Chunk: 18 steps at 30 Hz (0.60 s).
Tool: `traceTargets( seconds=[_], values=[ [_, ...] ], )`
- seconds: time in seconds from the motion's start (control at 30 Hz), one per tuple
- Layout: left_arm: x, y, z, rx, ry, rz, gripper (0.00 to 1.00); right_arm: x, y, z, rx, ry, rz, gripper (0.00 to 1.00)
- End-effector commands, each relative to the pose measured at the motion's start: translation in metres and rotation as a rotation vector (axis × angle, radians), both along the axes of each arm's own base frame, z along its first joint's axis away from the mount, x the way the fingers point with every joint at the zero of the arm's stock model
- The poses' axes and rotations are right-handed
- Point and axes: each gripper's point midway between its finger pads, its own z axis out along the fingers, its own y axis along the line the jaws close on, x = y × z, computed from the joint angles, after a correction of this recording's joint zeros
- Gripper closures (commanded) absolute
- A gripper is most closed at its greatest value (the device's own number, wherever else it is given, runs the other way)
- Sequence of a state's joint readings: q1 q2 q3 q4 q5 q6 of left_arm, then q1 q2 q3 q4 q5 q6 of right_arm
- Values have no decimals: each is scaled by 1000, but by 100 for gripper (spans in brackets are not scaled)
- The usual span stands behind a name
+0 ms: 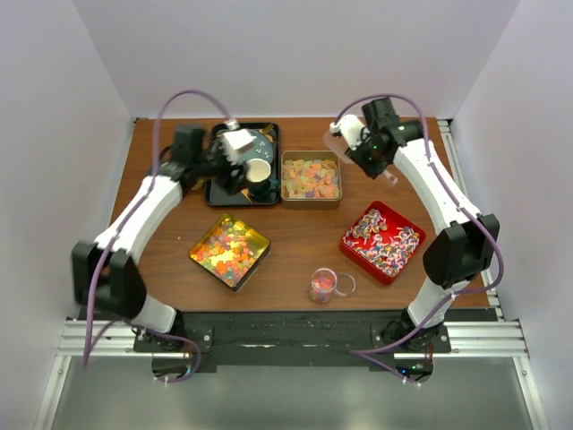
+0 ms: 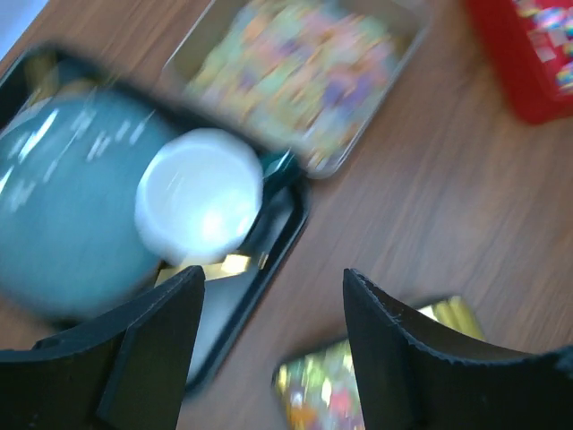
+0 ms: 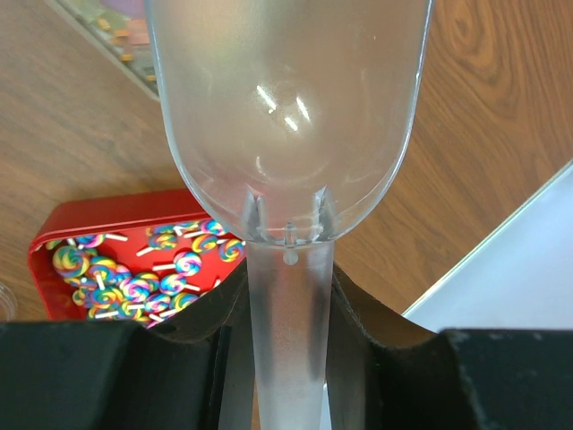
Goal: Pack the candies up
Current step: Move the storage box to the center of the board.
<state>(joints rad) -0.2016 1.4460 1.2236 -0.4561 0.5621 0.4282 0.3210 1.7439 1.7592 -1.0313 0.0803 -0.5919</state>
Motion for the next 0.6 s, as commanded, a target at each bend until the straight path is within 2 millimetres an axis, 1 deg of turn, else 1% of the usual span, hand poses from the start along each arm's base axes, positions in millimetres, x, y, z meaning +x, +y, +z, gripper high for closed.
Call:
traceTargets(
  seconds=[0.0, 0.03, 0.07, 0.1, 0.13, 0.17, 0.2, 0.23, 0.27, 0.3, 0.33, 0.37, 0.4, 0.43, 0.5, 0.53, 0.57],
  values=[
    [-3, -104, 7, -107, 17, -312, 32, 16, -27, 24, 100, -63, -137, 100],
    [3, -117, -11, -88, 45, -337, 32, 16, -37, 24, 111, -61, -163, 100],
    [0, -133, -18, -63, 44, -378, 32, 14, -42, 22, 114, -53, -179, 100],
    [8, -144, -11, -58, 20, -395, 32, 12, -46, 21, 115, -52, -190, 100],
    [11, -151, -33, -40, 71, -403, 32, 10, -53, 24, 120, -58, -208, 100],
    [13, -162, -40, -36, 84, -406, 32, 7, -56, 20, 116, -45, -215, 100],
    [20, -168, -40, -36, 84, -392, 32, 5, -59, 19, 117, -44, -220, 100],
    [26, -175, -57, -40, 127, -365, 32, 3, -64, 21, 120, -48, -233, 100],
    [27, -182, -61, -42, 133, -359, 33, 1, -65, 19, 118, -43, -236, 100],
    [29, -188, -62, -48, 128, -357, 33, -2, -66, 20, 118, -43, -238, 100],
    [32, -194, -69, -44, 128, -353, 33, -3, -69, 21, 116, -45, -242, 100],
    [30, -201, -75, -23, 120, -360, 33, -6, -72, 22, 111, -48, -243, 100],
    [31, -205, -77, -9, 113, -363, 33, -8, -73, 22, 109, -47, -243, 100],
    [30, -207, -90, 14, 129, -371, 32, -9, -75, 22, 107, -46, -245, 100],
    [30, -211, -99, 35, 132, -371, 33, -12, -76, 18, 104, -30, -245, 100],
    [29, -211, -109, 51, 145, -372, 33, -13, -77, 17, 106, -25, -249, 100],
    [29, -212, -113, 68, 136, -377, 33, -13, -77, 15, 111, -21, -251, 100]
  ],
)
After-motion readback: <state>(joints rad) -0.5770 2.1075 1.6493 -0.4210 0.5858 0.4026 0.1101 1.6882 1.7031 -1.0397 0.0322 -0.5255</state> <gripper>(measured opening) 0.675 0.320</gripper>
